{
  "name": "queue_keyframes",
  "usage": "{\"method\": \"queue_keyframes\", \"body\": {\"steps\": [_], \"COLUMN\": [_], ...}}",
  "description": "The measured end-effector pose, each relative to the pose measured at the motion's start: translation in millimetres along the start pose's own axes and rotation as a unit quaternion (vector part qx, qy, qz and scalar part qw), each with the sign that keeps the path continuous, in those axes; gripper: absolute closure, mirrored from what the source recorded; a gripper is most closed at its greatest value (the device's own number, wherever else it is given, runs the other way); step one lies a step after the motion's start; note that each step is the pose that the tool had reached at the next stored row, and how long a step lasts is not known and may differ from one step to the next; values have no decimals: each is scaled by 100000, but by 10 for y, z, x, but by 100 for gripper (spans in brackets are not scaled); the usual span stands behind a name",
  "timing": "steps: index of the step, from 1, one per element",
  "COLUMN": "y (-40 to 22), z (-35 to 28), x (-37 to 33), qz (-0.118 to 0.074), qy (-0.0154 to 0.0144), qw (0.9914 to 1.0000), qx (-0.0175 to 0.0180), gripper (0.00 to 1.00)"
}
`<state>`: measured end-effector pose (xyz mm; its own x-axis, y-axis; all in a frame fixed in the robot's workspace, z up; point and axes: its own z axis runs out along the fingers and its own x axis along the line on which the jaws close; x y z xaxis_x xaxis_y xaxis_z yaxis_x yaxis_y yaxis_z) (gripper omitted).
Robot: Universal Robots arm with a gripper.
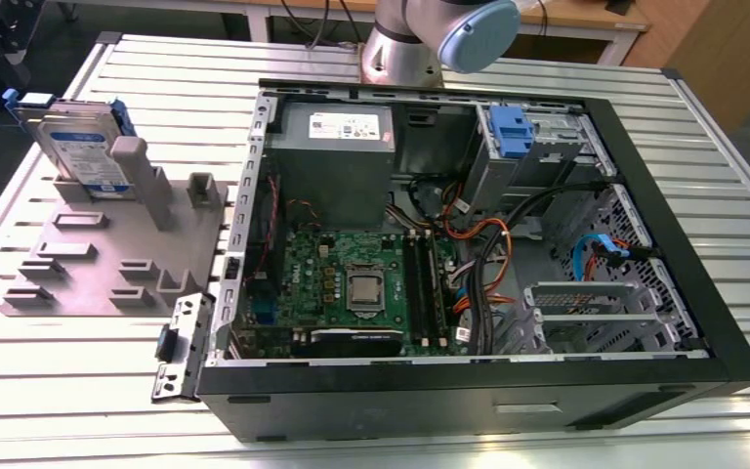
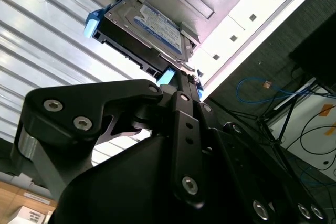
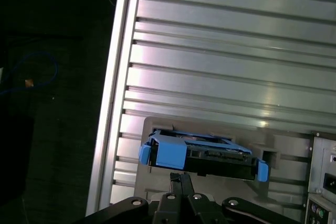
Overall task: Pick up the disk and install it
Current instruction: 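Pick up the disk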
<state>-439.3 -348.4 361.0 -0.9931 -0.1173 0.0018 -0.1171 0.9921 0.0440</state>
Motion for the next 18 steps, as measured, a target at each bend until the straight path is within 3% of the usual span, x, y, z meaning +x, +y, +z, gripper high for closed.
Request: {"method": "queue_keyframes", "body": {"steps": [18], "y": [0], "z": [0], "x": [0], "qz": [-580], "qy": [28], "qw": [99998], "qx": [2], "gripper": [89]}}
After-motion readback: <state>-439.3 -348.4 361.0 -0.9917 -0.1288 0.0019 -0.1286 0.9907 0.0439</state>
